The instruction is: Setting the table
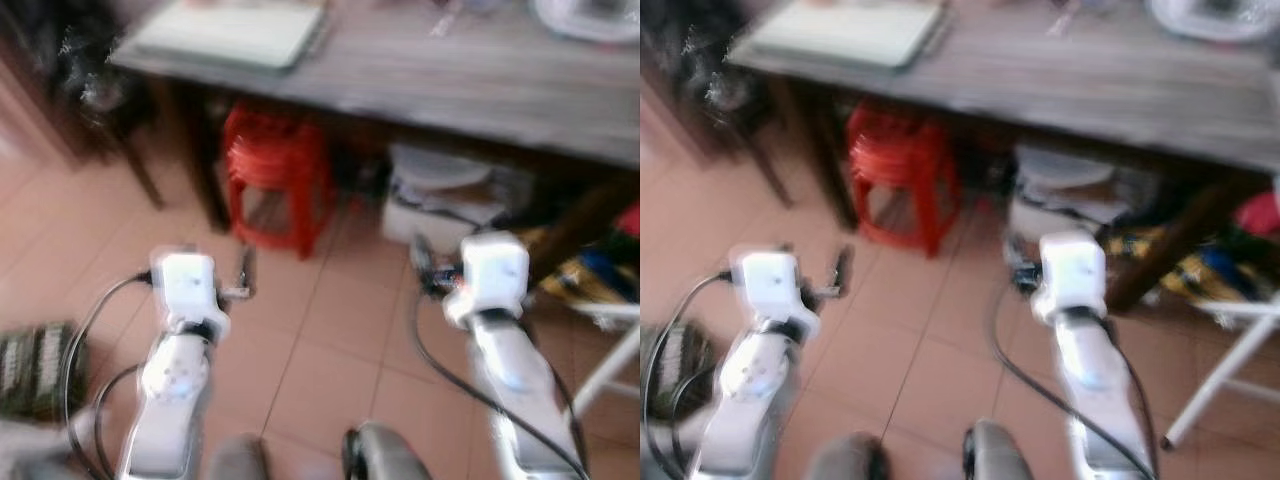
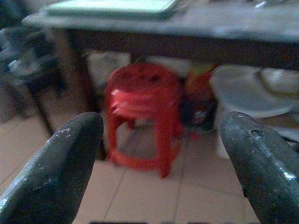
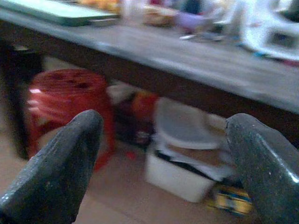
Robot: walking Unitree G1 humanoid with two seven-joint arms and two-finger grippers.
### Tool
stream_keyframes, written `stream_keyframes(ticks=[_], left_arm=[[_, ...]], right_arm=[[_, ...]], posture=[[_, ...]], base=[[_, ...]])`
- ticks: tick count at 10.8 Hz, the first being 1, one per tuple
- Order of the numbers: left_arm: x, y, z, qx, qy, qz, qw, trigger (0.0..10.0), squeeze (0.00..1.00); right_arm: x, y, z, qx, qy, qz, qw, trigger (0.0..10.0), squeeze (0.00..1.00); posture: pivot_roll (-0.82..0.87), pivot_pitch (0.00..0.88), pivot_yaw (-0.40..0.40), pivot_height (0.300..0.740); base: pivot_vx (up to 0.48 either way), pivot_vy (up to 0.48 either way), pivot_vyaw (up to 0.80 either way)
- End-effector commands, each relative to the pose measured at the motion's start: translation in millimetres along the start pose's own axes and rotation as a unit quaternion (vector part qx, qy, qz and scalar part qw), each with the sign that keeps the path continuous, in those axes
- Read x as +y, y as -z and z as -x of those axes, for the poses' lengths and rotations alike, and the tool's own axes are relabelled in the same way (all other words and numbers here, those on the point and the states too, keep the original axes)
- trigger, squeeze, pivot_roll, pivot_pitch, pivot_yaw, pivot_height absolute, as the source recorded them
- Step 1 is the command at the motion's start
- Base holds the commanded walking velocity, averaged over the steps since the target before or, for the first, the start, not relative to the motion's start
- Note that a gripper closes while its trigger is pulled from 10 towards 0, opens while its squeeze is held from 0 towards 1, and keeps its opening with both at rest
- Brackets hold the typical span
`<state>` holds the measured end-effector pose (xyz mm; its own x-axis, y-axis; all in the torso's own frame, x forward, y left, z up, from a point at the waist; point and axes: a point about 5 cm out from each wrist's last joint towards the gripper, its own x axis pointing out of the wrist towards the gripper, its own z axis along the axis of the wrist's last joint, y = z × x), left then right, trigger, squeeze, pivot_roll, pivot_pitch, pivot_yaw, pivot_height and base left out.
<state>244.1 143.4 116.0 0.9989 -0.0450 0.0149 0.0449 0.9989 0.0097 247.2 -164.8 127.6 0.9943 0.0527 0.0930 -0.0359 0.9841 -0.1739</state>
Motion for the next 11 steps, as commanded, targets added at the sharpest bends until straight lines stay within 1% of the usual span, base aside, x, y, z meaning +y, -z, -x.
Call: stream_keyframes(ticks=[1, 3, 4, 5, 6, 7, 8, 9, 11], left_arm=[[7.6, 1, 3.0, 0.006, -0.01, -0.009, 1.0, 10.0, 0.0], [5.1, -3, 7.1, 0.0, -0.003, -0.003, 1.0, 10.0, 0.0], [5.2, -4, 10.5, -0.007, -0.002, 0.004, 1.0, 10.0, 0.0], [8.8, -3, 14.7, -0.004, -0.013, 0.006, 1.0, 10.0, 0.0], [11.7, 0, 16.3, 0.001, -0.021, 0.004, 1.0, 10.0, 0.0], [13.8, 0, 15.7, 0.004, -0.027, 0.004, 1.0, 10.0, 0.0], [11.9, -2, 13.9, 0.001, -0.02, 0.008, 1.0, 10.0, 0.0], [9.9, -4, 11.0, -0.003, -0.013, 0.008, 1.0, 10.0, 0.0], [10.6, -6, 9.3, -0.005, -0.014, 0.008, 1.0, 10.0, 0.0]], right_arm=[[3.8, -3, 1.7, -0.007, 0.0, -0.007, 1.0, 10.0, 0.0], [8.3, -7, 5.4, -0.012, -0.011, -0.007, 1.0, 10.0, 0.0], [8.6, -12, 7.1, -0.016, -0.012, -0.015, 1.0, 10.0, 0.0], [7.5, -13, 10.7, -0.018, -0.01, -0.017, 1.0, 10.0, 0.0], [5.1, -10, 13.2, -0.013, -0.006, -0.013, 1.0, 10.0, 0.0], [-2.1, -7, 13.3, -0.009, 0.008, 0.005, 1.0, 10.0, 0.0], [-6.0, -6, 11.4, -0.005, 0.019, 0.011, 1.0, 10.0, 0.0], [-7.1, -6, 9.4, -0.002, 0.021, 0.012, 1.0, 10.0, 0.0], [-7.3, -4, 9.2, 0.002, 0.019, 0.018, 1.0, 10.0, 0.0]], posture=[[-0.01, 0.117, 0.027, 0.74], [-0.01, 0.139, 0.024, 0.74], [-0.01, 0.138, 0.019, 0.74], [-0.01, 0.131, 0.017, 0.74], [-0.01, 0.128, 0.017, 0.74], [-0.01, 0.13, 0.02, 0.74], [-0.02, 0.132, 0.019, 0.74], [-0.02, 0.138, 0.017, 0.74], [-0.02, 0.144, 0.017, 0.74]], base=[[0.0, 0.0, -0.8], [0.0, 0.0, -0.8], [0.0, 0.0, -0.8], [0.0, 0.0, 0.0], [0.0, 0.0, 0.0], [0.0, 0.0, 0.0], [0.0, -0.255, 0.0], [0.0, -0.307, 0.0], [0.0, -0.386, 0.0]])
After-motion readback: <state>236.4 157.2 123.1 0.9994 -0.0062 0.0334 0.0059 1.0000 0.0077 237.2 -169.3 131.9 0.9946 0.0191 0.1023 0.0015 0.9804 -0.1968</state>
